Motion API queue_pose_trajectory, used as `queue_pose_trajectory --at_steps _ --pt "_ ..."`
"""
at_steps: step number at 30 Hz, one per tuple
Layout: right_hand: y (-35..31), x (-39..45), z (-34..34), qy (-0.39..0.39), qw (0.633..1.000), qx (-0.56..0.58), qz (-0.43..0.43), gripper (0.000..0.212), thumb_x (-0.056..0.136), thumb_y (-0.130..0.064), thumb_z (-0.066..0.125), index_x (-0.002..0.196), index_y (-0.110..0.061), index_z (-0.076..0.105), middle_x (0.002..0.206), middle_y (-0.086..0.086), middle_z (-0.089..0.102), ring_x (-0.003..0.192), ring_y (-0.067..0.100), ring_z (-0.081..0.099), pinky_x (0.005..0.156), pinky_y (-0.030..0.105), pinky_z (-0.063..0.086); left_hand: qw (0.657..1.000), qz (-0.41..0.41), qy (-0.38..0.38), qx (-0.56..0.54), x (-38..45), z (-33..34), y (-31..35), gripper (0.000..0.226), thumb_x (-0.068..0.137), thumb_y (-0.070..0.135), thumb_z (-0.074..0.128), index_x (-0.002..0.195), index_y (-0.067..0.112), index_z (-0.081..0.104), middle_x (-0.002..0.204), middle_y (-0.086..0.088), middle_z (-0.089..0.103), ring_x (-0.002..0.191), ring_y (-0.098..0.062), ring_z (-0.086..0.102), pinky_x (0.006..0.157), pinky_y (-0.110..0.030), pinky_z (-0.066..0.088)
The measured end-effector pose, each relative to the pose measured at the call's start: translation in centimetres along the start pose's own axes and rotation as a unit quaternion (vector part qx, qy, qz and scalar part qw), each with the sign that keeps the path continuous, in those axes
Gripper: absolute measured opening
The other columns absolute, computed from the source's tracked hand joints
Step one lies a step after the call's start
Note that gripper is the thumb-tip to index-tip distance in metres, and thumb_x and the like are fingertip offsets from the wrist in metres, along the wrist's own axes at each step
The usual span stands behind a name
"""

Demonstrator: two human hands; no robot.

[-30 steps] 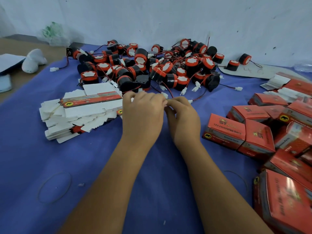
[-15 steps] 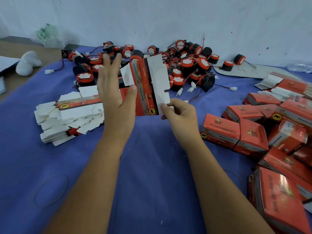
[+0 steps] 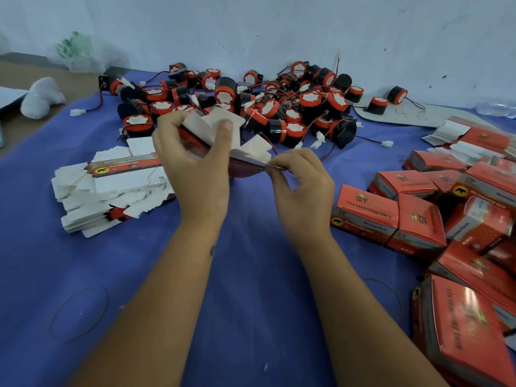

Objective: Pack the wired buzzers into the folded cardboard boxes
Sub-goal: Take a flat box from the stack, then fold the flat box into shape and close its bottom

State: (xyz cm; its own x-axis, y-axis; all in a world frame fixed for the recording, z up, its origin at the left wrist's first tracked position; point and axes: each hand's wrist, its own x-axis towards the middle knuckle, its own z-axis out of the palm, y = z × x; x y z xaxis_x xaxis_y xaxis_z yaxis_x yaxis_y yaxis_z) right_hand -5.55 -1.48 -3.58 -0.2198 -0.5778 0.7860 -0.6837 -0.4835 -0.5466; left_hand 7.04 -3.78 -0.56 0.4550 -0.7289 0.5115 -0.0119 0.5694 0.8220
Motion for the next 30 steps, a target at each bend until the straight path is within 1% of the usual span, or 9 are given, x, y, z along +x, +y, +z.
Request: queue_pose_trajectory --at_steps 3,6,9,11,15,18,21,26,30 --pt "-0.1 -0.1 0.5 -0.044 0.995 -0.040 -0.079 0.006 0.082 -0.009 0.073 0.088 -0.009 0.076 0.115 0.009 0.065 0.103 0.016 0.047 0.091 0.011 0.034 0.997 -0.038 0.019 -0.067 0.7 -0.6 -0.3 0.025 0.085 0.016 0.071 0.094 0.024 0.048 0.100 -0.009 0.056 0.087 -0.015 0.057 0.078 -0.029 0.052" --pt "-0.4 -0.2 0.3 -0.110 0.994 0.010 -0.011 0.008 0.087 -0.009 0.070 0.092 -0.013 0.075 0.136 0.004 0.053 0.118 0.014 0.044 0.100 0.007 0.026 0.995 -0.026 -0.042 -0.089 0.9 -1.1 -0.6 0.016 0.090 0.012 0.062 0.101 0.016 0.051 0.093 0.005 0.055 0.081 -0.001 0.056 0.073 -0.017 0.048" --pt "-0.6 0.1 -0.2 -0.155 0.984 0.073 0.056 0.014 0.092 -0.006 0.063 0.097 -0.015 0.072 0.141 -0.001 0.046 0.127 0.014 0.045 0.105 0.018 0.035 0.987 -0.041 -0.142 -0.066 0.8 -1.2 -1.0 0.016 0.094 0.018 0.050 0.107 0.021 0.059 0.106 0.015 0.062 0.095 0.005 0.057 0.082 -0.011 0.043" --pt "-1.0 0.3 -0.4 -0.160 0.979 0.108 0.071 0.022 0.094 -0.002 0.059 0.105 -0.018 0.070 0.143 0.000 0.043 0.124 0.006 0.045 0.102 0.012 0.035 0.972 -0.062 -0.221 -0.050 0.1 -1.0 -1.2 0.029 0.097 0.025 0.040 0.117 0.022 0.061 0.118 0.024 0.062 0.113 0.005 0.055 0.094 -0.013 0.041" --pt "-1.1 0.5 -0.8 -0.161 0.970 0.151 0.102 0.046 0.095 0.001 0.054 0.131 -0.028 0.053 0.145 0.000 0.040 0.111 -0.022 0.041 0.095 0.003 0.033 0.952 -0.109 -0.275 -0.080 -0.9 -0.7 -1.5 0.042 0.101 0.034 0.032 0.127 0.017 0.060 0.127 0.007 0.065 0.125 -0.008 0.055 0.107 -0.032 0.041" --pt "-1.0 0.4 -0.9 -0.153 0.964 0.177 0.126 0.052 0.094 -0.002 0.054 0.133 -0.036 0.050 0.144 -0.009 0.042 0.126 -0.016 0.035 0.103 0.008 0.032 0.940 -0.147 -0.289 -0.109 -0.8 -0.7 -1.2 0.043 0.102 0.035 0.031 0.121 0.021 0.067 0.124 -0.002 0.068 0.121 -0.018 0.060 0.104 -0.040 0.045" --pt "-1.2 0.2 -0.8 -0.128 0.964 0.193 0.130 0.044 0.091 -0.011 0.057 0.123 -0.041 0.050 0.143 -0.009 0.046 0.137 0.003 0.034 0.109 0.021 0.033 0.939 -0.160 -0.275 -0.131 -0.4 -0.8 -0.8 0.045 0.100 0.040 0.031 0.100 0.034 0.076 0.108 0.002 0.074 0.104 -0.015 0.069 0.083 -0.026 0.054" --pt "-1.6 0.1 -0.7 -0.058 0.981 0.168 0.081 0.006 0.091 -0.022 0.059 0.096 -0.019 0.058 0.118 0.006 0.056 0.128 0.011 0.045 0.101 0.022 0.037 0.941 -0.173 -0.260 -0.130 -0.3 -0.8 -0.7 0.049 0.101 0.045 0.031 0.090 0.036 0.077 0.097 0.004 0.076 0.090 -0.010 0.072 0.067 -0.019 0.054" --pt "-2.0 0.1 -0.4 -0.010 0.977 0.172 0.122 0.034 0.093 -0.023 0.063 0.121 -0.034 0.047 0.115 -0.013 0.055 0.112 0.011 0.054 0.094 0.035 0.047 0.935 -0.211 -0.253 -0.129 -0.4 -0.7 -1.1 0.047 0.097 0.051 0.036 0.083 0.033 0.077 0.094 -0.001 0.076 0.087 -0.014 0.073 0.065 -0.023 0.055"
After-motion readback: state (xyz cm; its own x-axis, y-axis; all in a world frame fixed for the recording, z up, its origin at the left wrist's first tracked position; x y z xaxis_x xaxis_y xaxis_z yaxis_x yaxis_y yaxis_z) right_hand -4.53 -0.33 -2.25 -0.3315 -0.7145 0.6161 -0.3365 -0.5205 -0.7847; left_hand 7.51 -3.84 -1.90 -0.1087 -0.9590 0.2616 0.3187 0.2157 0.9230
